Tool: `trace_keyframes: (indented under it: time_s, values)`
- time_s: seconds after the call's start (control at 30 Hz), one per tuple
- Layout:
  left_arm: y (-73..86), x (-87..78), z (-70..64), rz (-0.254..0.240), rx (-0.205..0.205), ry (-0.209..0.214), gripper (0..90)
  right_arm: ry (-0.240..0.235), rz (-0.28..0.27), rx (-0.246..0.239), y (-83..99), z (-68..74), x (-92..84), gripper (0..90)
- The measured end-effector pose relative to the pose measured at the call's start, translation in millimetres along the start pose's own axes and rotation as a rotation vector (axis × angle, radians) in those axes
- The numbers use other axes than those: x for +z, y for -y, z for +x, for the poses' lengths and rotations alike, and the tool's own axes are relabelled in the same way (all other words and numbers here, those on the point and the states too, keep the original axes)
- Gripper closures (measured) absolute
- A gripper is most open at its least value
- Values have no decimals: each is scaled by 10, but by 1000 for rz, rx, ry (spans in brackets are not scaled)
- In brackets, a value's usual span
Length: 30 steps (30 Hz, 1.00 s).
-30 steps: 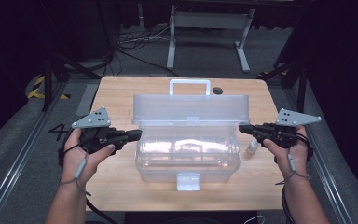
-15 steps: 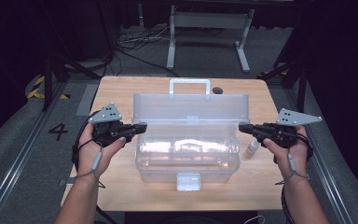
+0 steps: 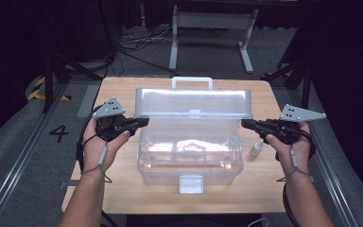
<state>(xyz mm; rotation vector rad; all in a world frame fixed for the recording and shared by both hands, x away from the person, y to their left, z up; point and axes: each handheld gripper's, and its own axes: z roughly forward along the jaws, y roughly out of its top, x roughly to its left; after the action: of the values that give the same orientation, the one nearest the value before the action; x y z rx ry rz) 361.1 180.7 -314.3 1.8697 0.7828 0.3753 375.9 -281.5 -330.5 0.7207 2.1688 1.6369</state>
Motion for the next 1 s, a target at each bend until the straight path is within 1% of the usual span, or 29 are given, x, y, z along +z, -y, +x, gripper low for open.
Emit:
trace_keyframes:
  time_s: [0.03,0.13,0.4,0.47,0.57,0.77,0.83,0.93,0.97,1.0]
  values:
    - [-12,2,9,-3,0,-12,898,2,3,-1,-1,-1,2,900]
    - [-33,9,18,-7,2,-24,898,2,-5,-4,-7,-8,15,900]
    - [-78,27,60,-21,-3,-28,898,23,-12,-12,-38,-26,1,900]
    - [-93,33,74,-25,2,-36,898,28,-14,-6,-42,-40,-6,900]
    - [-111,50,80,-37,-2,-49,898,43,-22,10,-34,-63,-18,897]
    - [-125,65,84,-49,0,-62,898,62,-33,4,-39,-60,-31,894]
    - [-125,65,87,-49,0,-60,898,71,-32,-6,-48,-40,-44,873]
    - [-127,67,91,-51,0,-56,898,100,-28,-34,-79,15,-79,830]
    - [-128,69,92,-52,0,-55,898,110,-27,-45,-90,33,-95,806]
    - [-129,71,92,-52,1,-55,898,122,-18,-51,-100,57,-111,761]
